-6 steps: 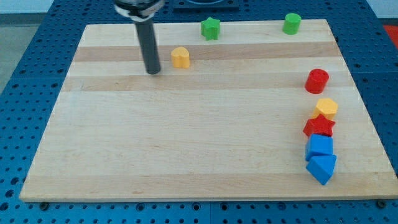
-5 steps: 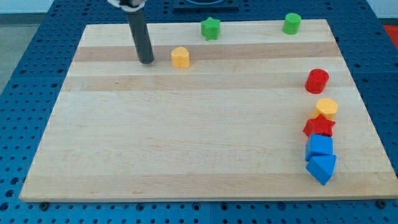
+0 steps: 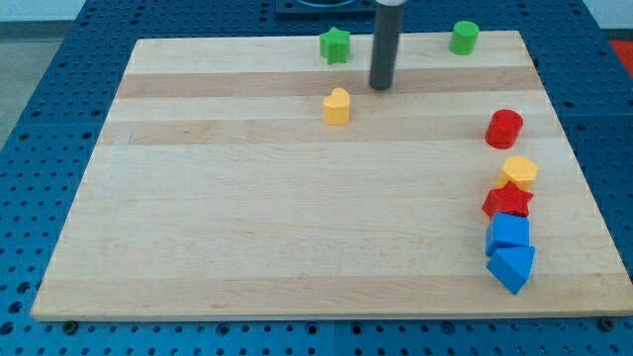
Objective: Place the yellow heart in between the red circle and the hexagon
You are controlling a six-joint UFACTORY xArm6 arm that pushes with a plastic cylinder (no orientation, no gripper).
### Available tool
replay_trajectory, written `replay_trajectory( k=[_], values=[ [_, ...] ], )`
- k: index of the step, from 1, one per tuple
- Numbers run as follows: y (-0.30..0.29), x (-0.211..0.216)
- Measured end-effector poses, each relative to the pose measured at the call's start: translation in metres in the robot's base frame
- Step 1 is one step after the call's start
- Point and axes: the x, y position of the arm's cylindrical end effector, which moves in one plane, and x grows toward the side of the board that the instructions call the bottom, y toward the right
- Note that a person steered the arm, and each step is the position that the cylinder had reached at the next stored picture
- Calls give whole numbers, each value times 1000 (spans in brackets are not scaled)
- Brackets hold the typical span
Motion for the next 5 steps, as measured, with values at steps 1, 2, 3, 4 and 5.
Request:
replay_trajectory(
  k=[1, 2, 3, 4, 5],
  values=[
    [-58, -8],
    [-58, 12],
    [-13, 41],
    [20, 58],
    [5, 41]
  ],
)
